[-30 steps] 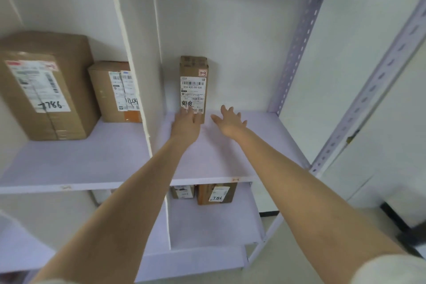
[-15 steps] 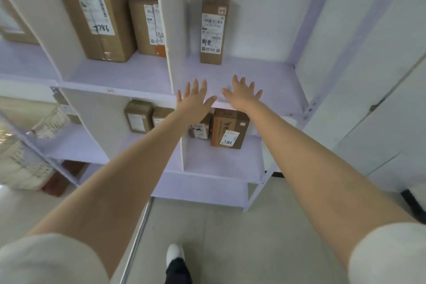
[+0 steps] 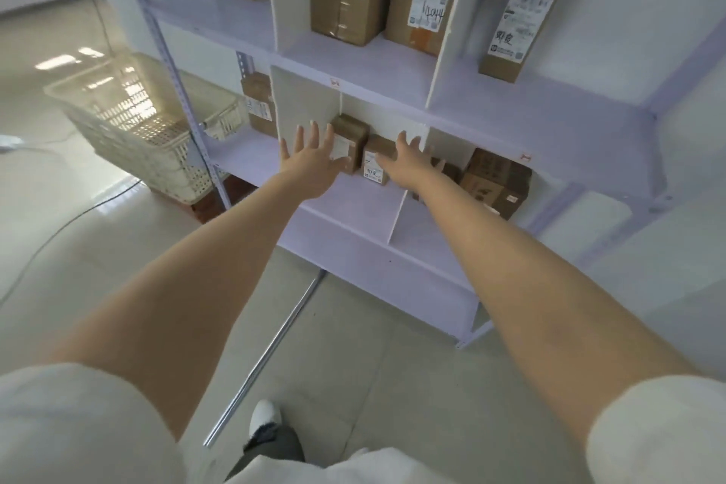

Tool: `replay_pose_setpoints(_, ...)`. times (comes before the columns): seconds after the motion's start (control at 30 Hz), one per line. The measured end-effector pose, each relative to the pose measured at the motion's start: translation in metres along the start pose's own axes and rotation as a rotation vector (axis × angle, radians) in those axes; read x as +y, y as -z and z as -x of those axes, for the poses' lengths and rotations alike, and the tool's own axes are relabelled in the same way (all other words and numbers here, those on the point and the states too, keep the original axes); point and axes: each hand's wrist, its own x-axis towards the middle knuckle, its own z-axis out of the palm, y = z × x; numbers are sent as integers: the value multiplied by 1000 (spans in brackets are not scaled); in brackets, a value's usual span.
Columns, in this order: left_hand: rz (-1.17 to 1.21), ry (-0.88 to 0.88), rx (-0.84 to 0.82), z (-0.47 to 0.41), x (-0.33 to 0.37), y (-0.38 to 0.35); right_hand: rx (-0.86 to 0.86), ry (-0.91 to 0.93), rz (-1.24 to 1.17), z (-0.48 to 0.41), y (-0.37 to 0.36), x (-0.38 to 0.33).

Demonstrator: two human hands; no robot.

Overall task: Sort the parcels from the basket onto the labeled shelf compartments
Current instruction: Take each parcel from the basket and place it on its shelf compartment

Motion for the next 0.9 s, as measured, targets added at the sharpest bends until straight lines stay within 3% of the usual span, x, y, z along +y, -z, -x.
replay_pose_setpoints(0.57,48,415,144,41,-339,65,-253,353,52,-52,-120,-336)
replay_pose_setpoints(0.9,66,613,66,21,-470,59,-396,431,204,-130,-174,-465)
